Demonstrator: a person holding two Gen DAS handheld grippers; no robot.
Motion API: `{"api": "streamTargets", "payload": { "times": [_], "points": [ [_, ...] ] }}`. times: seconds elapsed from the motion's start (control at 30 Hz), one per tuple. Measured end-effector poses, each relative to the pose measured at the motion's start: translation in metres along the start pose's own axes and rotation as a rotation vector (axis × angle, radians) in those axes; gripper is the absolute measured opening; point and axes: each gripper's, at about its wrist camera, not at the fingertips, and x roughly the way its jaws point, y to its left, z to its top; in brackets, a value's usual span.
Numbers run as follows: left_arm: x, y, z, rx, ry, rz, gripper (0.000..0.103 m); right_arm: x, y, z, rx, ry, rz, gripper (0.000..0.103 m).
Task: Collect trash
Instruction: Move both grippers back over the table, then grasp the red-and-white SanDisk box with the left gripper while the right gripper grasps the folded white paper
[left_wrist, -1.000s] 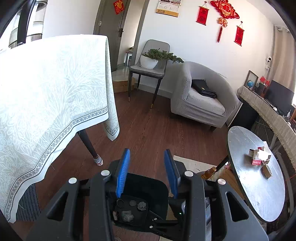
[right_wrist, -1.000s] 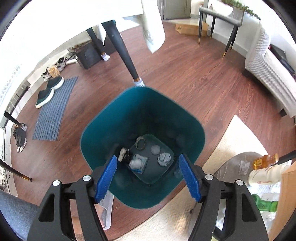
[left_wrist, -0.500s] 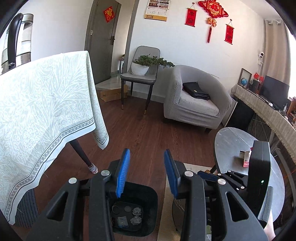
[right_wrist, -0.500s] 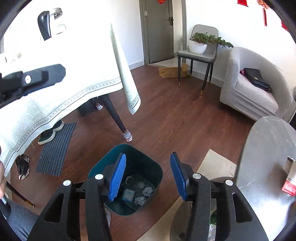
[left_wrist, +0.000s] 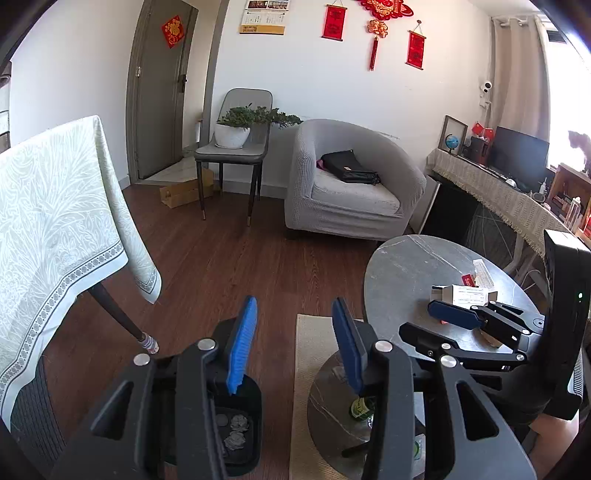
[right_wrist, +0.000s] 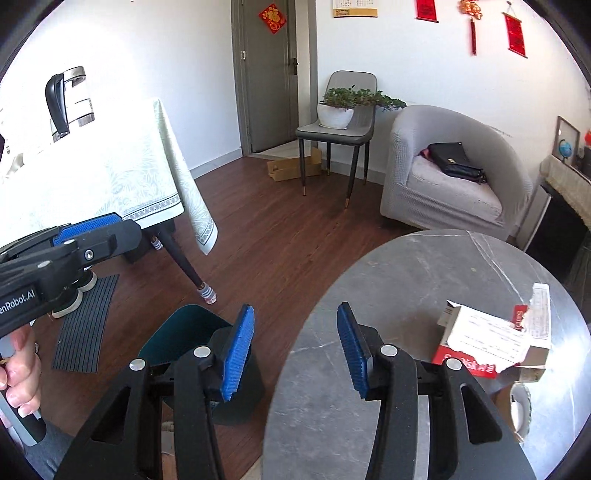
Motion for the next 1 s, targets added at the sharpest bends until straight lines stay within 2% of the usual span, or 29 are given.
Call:
{"api": "streamTargets", "payload": {
  "times": [0.07,0.17,0.37,0.47,0.7,0.83,1.0],
  "points": [
    [0.007,-0.012,0.001,-0.007,0.007,-0.030,0.047,-0.006,-0.015,-0.003,0.011,-0.003,-0.029,0.047],
    [0.012,-0.029,0.003,-0.008,0.003,-0.067,0.056,-0.015,-0.034,-0.007,0.033,-0.009,-0.060,0.047],
    [0.026,-0.063,0.002,0.025,0.004,-0.108,0.064,-0.035,-0.070,-0.017,0.063,-0.022,-0.134,0.047],
    [0.035,-0.080,-0.001,0.054,0.014,-0.123,0.073,-0.043,-0.085,-0.026,0.083,-0.016,-0.155,0.048],
    [0.056,-0.124,-0.012,0.156,0.054,-0.148,0.094,-0.058,-0.128,-0.048,0.130,0.000,-0.208,0.069],
    [0.071,-0.154,-0.013,0.201,0.074,-0.175,0.096,-0.068,-0.157,-0.053,0.177,-0.003,-0.232,0.071],
    [0.094,-0.192,-0.011,0.243,0.099,-0.190,0.096,-0.091,-0.197,-0.057,0.290,-0.061,-0.231,0.076]
  ]
}}
